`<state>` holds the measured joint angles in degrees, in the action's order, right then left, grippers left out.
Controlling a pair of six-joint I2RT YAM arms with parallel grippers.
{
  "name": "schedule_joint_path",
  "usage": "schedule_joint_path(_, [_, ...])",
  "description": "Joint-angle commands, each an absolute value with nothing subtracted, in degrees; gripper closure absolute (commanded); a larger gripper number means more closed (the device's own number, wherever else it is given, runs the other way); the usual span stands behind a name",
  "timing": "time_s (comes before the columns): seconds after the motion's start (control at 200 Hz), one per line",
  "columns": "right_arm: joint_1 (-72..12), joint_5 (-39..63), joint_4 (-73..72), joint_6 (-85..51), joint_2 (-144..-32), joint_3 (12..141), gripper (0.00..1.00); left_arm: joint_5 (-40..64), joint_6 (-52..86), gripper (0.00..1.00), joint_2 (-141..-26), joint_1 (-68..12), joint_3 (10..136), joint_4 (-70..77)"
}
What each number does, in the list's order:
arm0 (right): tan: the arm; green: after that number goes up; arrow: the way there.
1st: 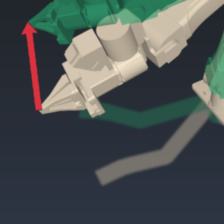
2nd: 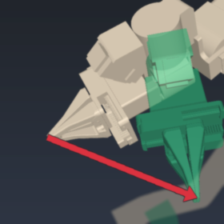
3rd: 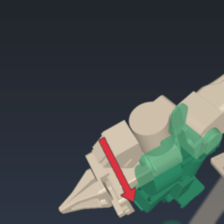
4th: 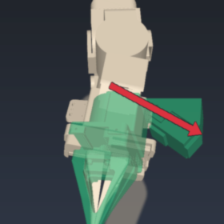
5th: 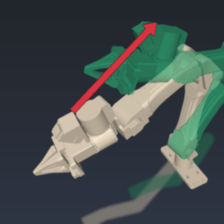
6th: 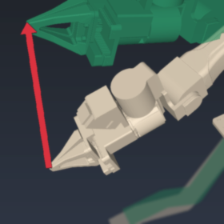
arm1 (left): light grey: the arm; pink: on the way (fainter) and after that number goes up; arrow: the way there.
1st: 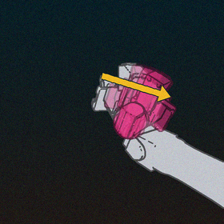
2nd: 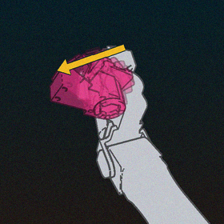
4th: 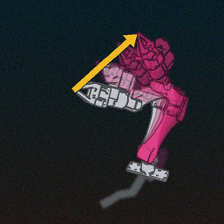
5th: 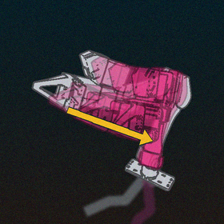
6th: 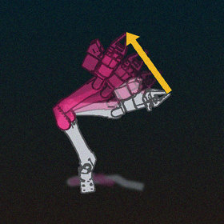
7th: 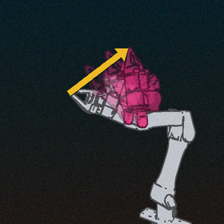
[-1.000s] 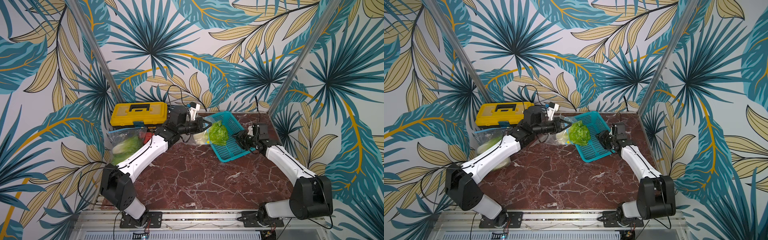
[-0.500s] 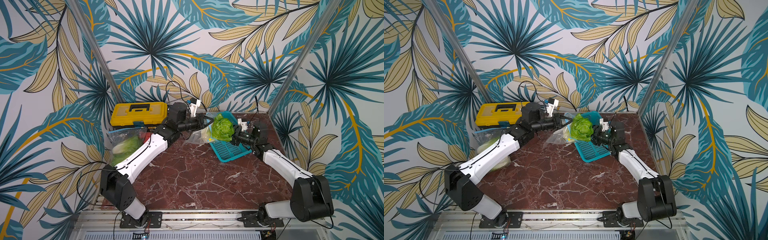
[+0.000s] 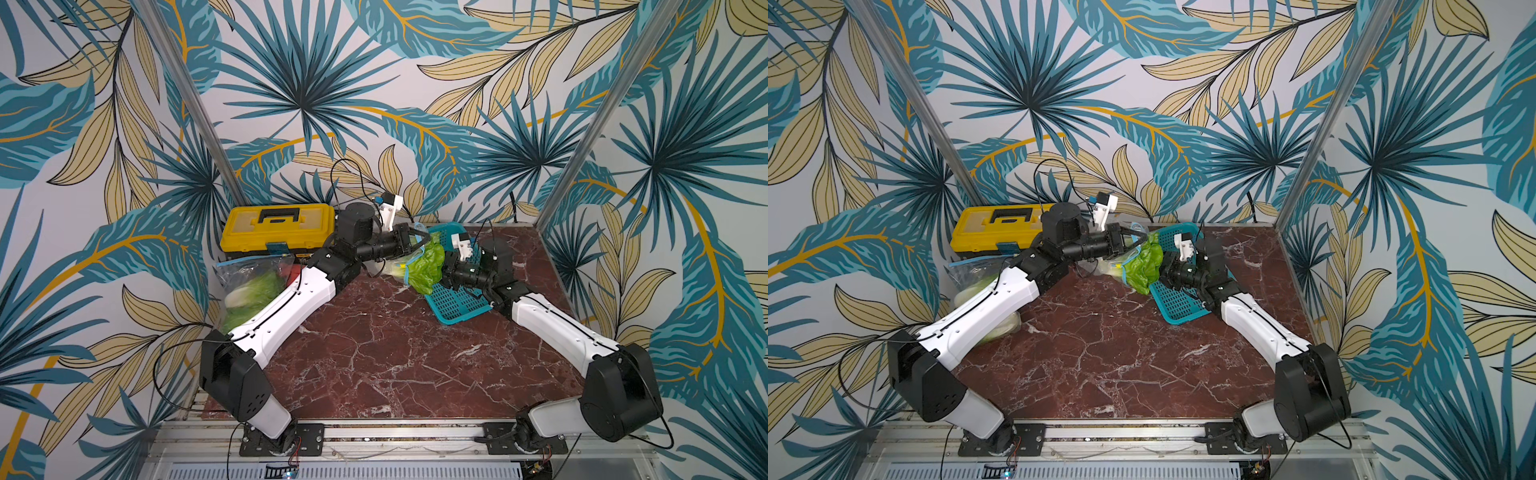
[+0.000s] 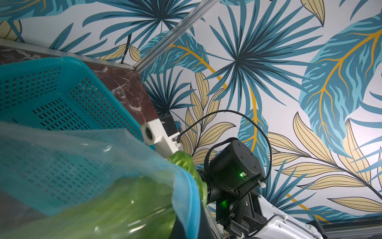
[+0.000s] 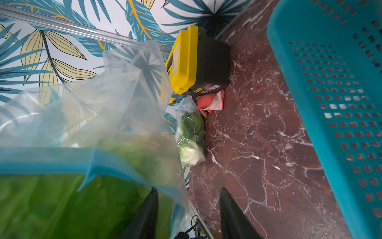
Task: Put the chinese cabbages into a zipper bag and zip it
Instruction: Place the Chinese cabbage in the zipper food storage bag.
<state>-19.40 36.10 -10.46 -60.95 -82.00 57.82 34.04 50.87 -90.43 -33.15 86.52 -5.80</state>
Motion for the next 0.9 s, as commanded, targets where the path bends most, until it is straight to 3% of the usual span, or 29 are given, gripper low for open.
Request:
schedule_joint_path(0.0, [-21.72, 30.83, -14.54, -61.28, -80.97, 60.17, 0.6, 34.91, 51.13, 1.0, -90.72, -34.27, 86.36, -4.82])
schedule_joint_path(0.215, [-22.86, 25.14, -27.29, -65.62, -80.7, 56.14, 0.83, 34.77, 50.68, 1.0, -90.88, -34.28, 85.47, -4.81])
schedule_joint_path(0.461, [-22.59, 23.07, -20.31, -65.84, -77.79, 55.99, 1.0, 35.51, 51.05, 1.0, -88.36, -30.51, 80.44, -4.92])
schedule_joint_path(0.671, [-21.77, 30.13, 8.3, -65.67, -79.1, 66.49, 1.0, 32.62, 51.68, 1.0, -88.85, -30.26, 76.16, -6.55])
schedule_joint_path(0.891, [-22.67, 28.76, 11.6, -67.1, -79.44, 70.13, 1.0, 32.71, 54.4, 1.0, -90.3, -30.24, 73.62, -7.49])
